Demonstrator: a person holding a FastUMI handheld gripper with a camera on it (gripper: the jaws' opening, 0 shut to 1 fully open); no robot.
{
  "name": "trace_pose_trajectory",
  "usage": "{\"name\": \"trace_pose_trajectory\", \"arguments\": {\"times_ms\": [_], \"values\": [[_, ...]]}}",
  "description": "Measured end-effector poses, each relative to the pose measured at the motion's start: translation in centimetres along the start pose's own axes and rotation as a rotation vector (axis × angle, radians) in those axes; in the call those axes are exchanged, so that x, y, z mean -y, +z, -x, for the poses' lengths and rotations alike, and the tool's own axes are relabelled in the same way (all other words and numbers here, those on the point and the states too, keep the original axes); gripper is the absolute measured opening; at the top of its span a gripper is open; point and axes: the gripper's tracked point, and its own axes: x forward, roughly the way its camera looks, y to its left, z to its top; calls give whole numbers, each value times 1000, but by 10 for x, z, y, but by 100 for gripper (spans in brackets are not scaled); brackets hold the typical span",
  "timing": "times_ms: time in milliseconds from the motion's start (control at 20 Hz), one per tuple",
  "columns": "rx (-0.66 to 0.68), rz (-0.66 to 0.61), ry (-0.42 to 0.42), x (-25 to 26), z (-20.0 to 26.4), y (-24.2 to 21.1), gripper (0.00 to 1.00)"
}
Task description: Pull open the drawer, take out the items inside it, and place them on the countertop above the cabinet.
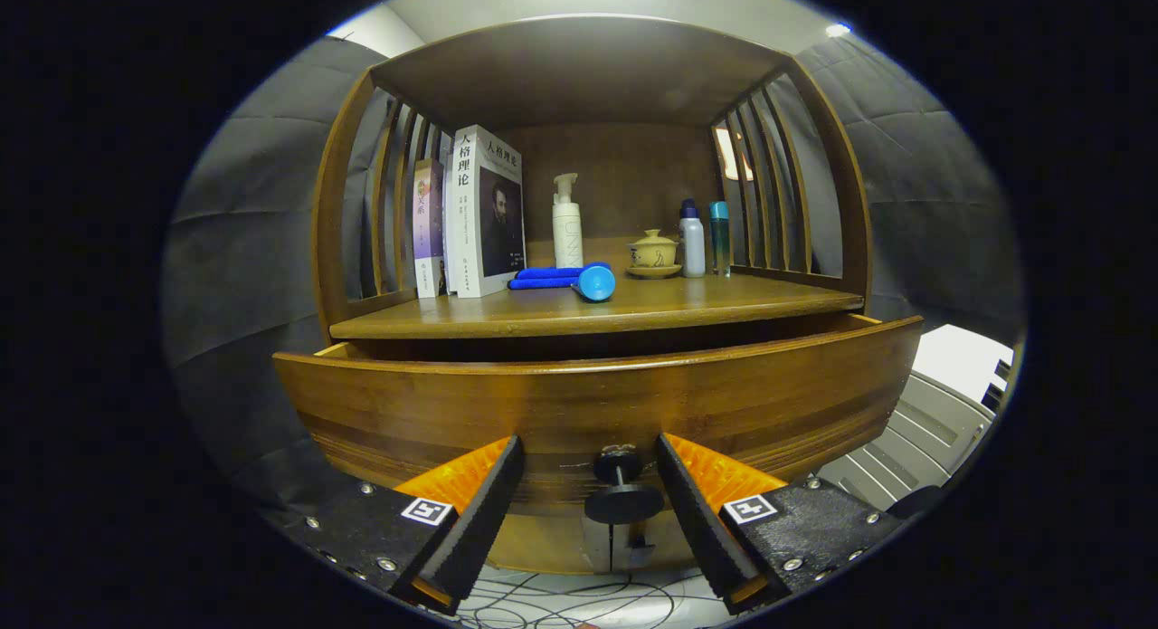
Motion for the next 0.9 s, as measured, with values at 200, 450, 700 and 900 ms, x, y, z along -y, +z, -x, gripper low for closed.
{"name": "trace_pose_trajectory", "arguments": {"times_ms": [200,450,700,900], "values": [[-4,-8,2,1,-21,1,93],[-11,2,14,3,-44,5,93],[-11,5,6,4,-57,8,93],[-26,21,39,6,-51,13,93]]}}
